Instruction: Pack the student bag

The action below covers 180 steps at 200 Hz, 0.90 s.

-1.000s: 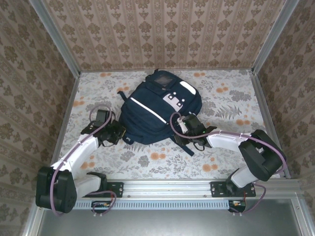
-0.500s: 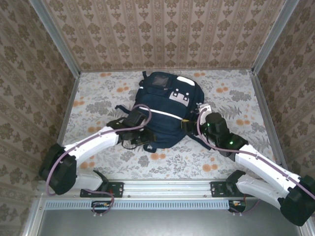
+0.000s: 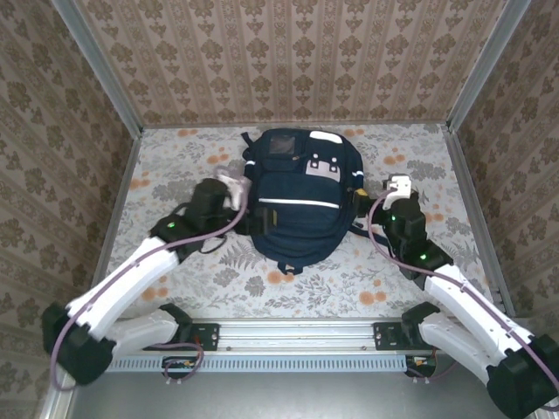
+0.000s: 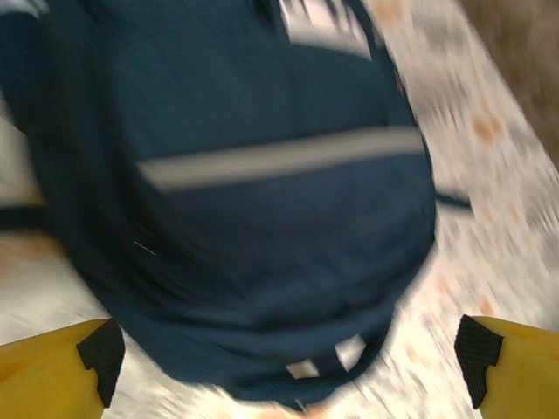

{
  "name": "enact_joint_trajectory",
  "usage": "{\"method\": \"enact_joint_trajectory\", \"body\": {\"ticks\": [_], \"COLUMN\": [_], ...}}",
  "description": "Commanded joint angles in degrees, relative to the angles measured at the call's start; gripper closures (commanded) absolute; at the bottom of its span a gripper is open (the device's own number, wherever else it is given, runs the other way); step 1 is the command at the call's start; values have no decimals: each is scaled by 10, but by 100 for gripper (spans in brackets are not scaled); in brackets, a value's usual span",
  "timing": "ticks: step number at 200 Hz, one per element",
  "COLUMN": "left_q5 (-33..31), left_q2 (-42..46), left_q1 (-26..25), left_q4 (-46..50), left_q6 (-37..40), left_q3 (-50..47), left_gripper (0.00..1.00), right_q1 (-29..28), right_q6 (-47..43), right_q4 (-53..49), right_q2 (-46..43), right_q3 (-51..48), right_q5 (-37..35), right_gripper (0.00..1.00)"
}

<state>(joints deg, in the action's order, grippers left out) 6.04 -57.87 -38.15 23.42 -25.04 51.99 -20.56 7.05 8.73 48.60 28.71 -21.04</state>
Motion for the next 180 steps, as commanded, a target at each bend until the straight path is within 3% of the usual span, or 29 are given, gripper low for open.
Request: {"method": "enact_joint_trajectory", "body": {"ticks": [1, 10, 30, 44, 60, 79, 107, 124, 142, 156, 180], "left_q5": [-244, -276, -242, -214, -182, -156, -114, -82, -66, -46, -87], "left_q2": [64, 73, 82, 74, 44, -27, -145, -211, -321, -292, -302], "left_q1": [16, 42, 115, 191, 268, 327, 388, 398, 406, 401, 375], "left_q4": [-59, -109, -296, -404, -443, -486, -657, -757, -902, -746, -735], "left_q6": [120, 187, 299, 302, 269, 253, 205, 240, 240, 248, 269], "left_q3": [-26, -58, -187, -268, -308, -320, -346, -348, -362, -308, -293], "left_gripper": [0, 0, 0, 0, 0, 0, 0, 0, 0, 0, 0], "right_q1": [43, 68, 137, 163, 173, 182, 202, 204, 205, 208, 206], "right_q6": [-101, -91, -38, -20, -20, -46, -34, -39, -43, -34, -32], "right_q4": [179, 204, 242, 305, 349, 420, 650, 501, 471, 459, 419], "right_q2": [22, 39, 99, 153, 225, 278, 419, 376, 391, 393, 390], "right_q3": [-69, -83, -100, -113, -113, -120, -157, -120, -90, -81, -64], "right_q5": [14, 16, 54, 78, 88, 121, 143, 169, 185, 174, 155], "right_gripper": [0, 0, 0, 0, 0, 0, 0, 0, 0, 0, 0]}}
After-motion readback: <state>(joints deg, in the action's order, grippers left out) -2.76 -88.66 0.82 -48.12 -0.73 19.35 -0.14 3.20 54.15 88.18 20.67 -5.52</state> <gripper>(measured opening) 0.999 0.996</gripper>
